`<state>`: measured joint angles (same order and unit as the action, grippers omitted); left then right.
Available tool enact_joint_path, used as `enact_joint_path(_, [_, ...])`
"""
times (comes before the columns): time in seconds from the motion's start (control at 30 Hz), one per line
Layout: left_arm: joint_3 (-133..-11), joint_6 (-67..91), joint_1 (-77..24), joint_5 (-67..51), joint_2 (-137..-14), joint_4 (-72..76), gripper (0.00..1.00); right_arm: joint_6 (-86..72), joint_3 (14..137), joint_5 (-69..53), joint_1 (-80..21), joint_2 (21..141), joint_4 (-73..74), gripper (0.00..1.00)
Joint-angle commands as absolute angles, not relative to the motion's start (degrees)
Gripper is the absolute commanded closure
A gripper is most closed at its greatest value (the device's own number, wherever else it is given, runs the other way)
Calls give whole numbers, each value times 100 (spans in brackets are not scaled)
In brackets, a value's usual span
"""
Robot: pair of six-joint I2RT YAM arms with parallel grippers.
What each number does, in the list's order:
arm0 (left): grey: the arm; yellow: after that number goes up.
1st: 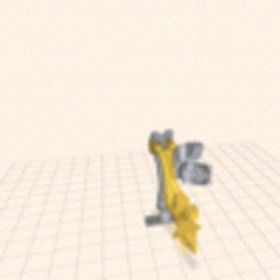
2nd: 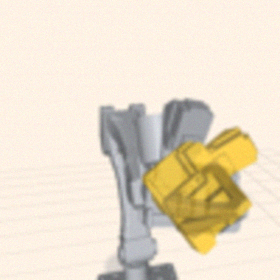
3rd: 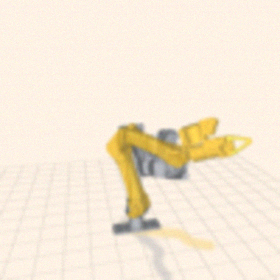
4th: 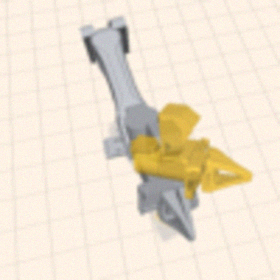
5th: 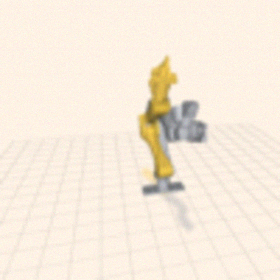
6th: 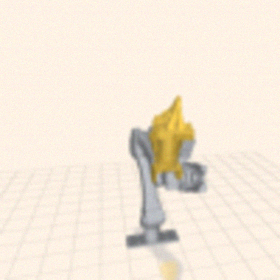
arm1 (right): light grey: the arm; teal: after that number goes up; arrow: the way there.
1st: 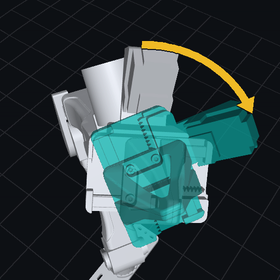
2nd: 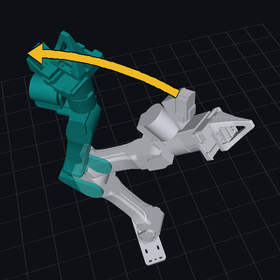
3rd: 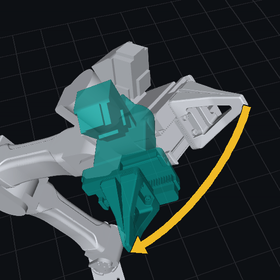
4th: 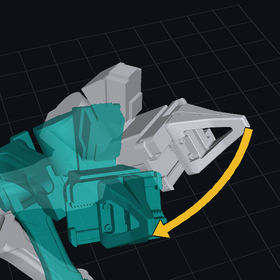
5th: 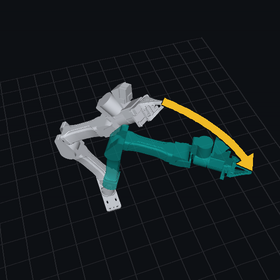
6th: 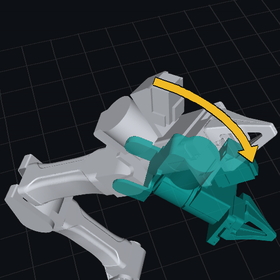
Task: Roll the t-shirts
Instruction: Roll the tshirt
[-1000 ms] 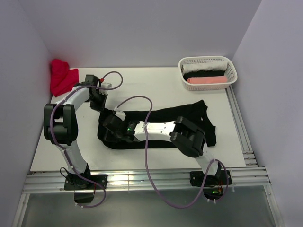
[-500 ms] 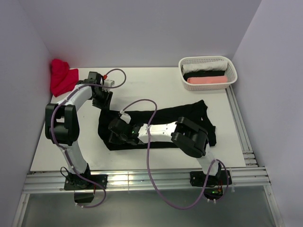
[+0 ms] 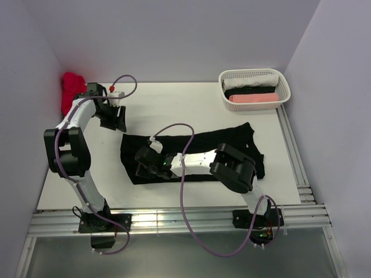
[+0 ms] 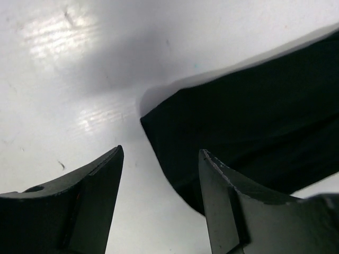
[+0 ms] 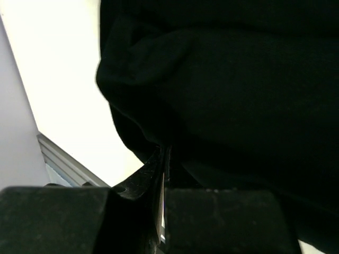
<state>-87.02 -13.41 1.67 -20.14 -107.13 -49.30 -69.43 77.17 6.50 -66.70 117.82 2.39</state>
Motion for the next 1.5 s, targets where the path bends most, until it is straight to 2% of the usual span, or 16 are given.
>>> enact_joint_path(0.0, [-8667,-1696,518,-2750,-10819,-5335,35,-7022,7576,800,-6662,11452,18,100])
enact_joint_path(0.1, [-8648,-1837,720,-3163,-11117,-5580,34,-7022,7576,782,-6662,11461,18,100])
enact_joint_path(0.13, [-8631,-1880,782,-3286,-11196,-5685,30,-7022,7567,782,-6671,11470,18,100])
enact_joint_path(0.57, [-8069,-1380,826,-3805,-11689,-5177,30,-7163,7146,870,-6662,11250,-272,100])
enact_joint_path(0.7, [-8068,-1178,826,-3823,-11689,-5071,38,-7189,7084,888,-6671,11215,-325,100])
enact_joint_path(0.8, [-8182,-1099,818,-3806,-11646,-5097,54,-7198,7049,905,-6680,11197,-360,100])
enact_joint_path(1.0, [-8490,-1046,677,-3464,-11365,-5221,79,-7163,7066,923,-6706,11206,-334,100])
enact_joint_path(1.3, [-8754,-932,107,-2401,-11145,-5203,92,-7189,7058,1081,-6820,11145,-246,100])
enact_joint_path(1.47, [-8947,-835,-193,-2031,-11118,-5291,93,-7268,6830,1186,-6882,10995,-413,100])
